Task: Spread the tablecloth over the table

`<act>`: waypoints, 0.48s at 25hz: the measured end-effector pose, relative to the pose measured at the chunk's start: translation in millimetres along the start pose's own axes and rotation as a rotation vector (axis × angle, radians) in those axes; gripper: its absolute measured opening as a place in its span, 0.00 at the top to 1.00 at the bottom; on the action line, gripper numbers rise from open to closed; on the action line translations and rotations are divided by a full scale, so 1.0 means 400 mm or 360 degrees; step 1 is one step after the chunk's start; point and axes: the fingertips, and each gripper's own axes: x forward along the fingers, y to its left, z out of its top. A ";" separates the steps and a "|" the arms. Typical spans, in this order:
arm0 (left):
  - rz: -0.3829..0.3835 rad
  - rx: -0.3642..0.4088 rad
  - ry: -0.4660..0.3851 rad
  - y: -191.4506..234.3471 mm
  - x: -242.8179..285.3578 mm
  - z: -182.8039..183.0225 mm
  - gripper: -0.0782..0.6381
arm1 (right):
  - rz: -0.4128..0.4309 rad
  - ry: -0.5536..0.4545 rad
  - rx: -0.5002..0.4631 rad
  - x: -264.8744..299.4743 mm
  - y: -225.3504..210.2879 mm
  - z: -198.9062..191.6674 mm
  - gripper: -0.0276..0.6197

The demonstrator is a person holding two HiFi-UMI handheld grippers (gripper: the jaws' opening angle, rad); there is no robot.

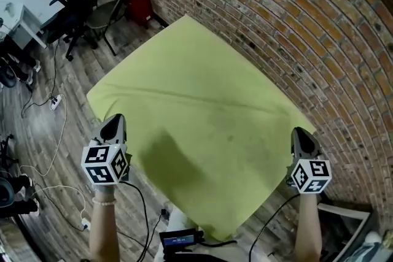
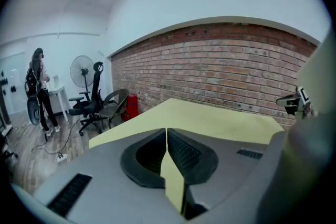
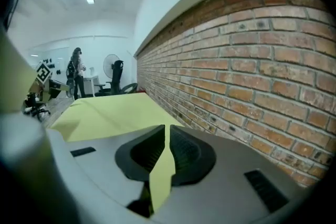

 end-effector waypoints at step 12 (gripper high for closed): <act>-0.0065 -0.0006 0.0074 -0.250 -0.245 -0.134 0.87 | 0.0265 0.0001 0.0037 -0.234 0.171 -0.070 0.88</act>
